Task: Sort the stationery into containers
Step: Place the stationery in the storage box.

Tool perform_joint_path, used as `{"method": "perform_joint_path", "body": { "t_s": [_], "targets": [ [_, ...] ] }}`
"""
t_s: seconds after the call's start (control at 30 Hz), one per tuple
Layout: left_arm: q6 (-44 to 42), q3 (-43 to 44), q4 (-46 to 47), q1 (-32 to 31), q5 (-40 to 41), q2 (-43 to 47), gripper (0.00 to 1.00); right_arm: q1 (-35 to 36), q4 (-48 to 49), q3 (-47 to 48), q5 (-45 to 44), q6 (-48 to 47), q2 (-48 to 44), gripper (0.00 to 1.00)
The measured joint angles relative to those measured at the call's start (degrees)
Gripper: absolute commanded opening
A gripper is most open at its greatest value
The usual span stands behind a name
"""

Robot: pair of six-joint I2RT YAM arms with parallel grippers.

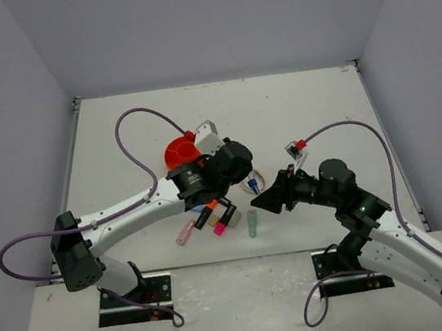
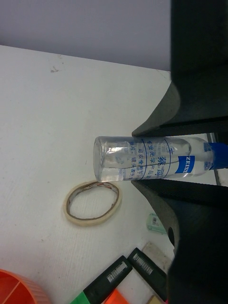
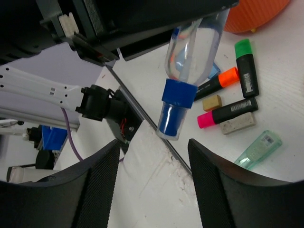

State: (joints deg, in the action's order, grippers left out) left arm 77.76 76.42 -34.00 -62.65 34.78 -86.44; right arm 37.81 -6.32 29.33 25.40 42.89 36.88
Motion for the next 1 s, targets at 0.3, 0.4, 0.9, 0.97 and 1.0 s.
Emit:
{"method": "perform_joint_path", "body": {
  "t_s": [0.3,0.4,0.9,0.97,1.0],
  "targets": [
    [-0.19,-2.31,0.37,-0.07,1.02,3.23,0.00,2.85,4.13,5.66,-8.53,2.30,10.10,0.22],
    [-0.35,-3.24,0.51,0.21,2.52,4.74,0.00,3.55,4.32,7.17,-9.61,2.56,12.32,0.19],
    [0.72,-5.90,0.72,-0.11,3.09,7.26,0.00,5.79,6.66,7.42,-9.96,3.97,15.28,0.43],
    [0.72,-5.92,0.72,-0.11,3.17,7.32,0.00,6.07,7.20,7.42,-9.92,4.22,15.84,0.44],
    [0.72,-5.92,0.72,-0.11,3.19,7.34,0.00,6.19,7.49,7.42,-9.91,4.40,16.13,0.42]
  ]
}}
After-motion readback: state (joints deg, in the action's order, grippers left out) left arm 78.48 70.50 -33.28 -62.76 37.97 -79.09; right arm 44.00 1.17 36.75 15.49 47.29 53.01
